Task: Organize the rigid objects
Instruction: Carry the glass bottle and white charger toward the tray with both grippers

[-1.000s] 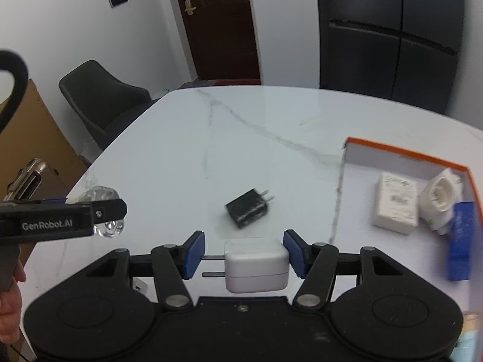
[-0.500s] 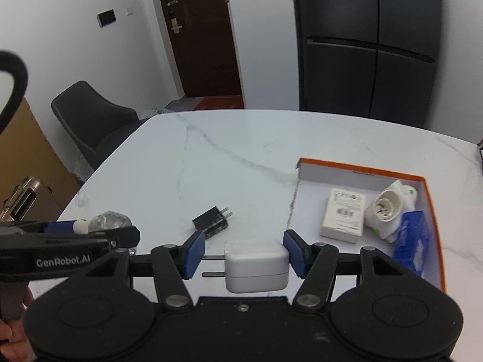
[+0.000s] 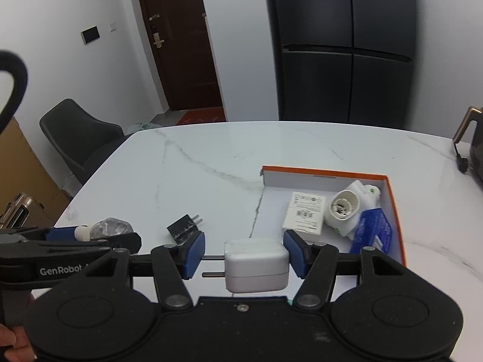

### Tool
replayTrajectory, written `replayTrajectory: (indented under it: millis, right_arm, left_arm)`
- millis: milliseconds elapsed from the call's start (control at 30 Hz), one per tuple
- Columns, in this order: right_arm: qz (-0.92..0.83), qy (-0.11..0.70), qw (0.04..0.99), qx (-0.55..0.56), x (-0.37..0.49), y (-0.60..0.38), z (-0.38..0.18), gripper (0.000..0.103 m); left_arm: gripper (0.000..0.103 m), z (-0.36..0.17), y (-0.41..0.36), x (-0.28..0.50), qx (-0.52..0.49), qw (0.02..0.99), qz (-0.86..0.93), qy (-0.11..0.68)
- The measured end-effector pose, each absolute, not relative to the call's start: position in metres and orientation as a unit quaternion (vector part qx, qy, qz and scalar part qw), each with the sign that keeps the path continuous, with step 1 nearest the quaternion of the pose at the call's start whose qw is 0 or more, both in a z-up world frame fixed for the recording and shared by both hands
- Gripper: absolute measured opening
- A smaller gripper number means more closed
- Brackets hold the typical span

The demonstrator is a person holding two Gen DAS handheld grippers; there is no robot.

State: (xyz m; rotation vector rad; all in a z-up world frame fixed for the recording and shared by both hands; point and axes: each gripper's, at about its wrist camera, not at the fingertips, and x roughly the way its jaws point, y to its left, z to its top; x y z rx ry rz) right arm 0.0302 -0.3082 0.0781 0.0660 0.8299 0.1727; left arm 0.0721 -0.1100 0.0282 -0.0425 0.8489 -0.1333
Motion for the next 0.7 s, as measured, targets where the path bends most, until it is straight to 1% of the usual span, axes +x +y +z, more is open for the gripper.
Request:
replayTrajectory:
  millis: [700]
  right_arm:
    - [0.031, 0.397, 0.916, 0.056, -0.001, -0.366, 0.085, 0.070]
  left_arm:
    - [0.081, 0.028, -0.164, 0.056, -0.004, 0.901, -0.122, 0.416]
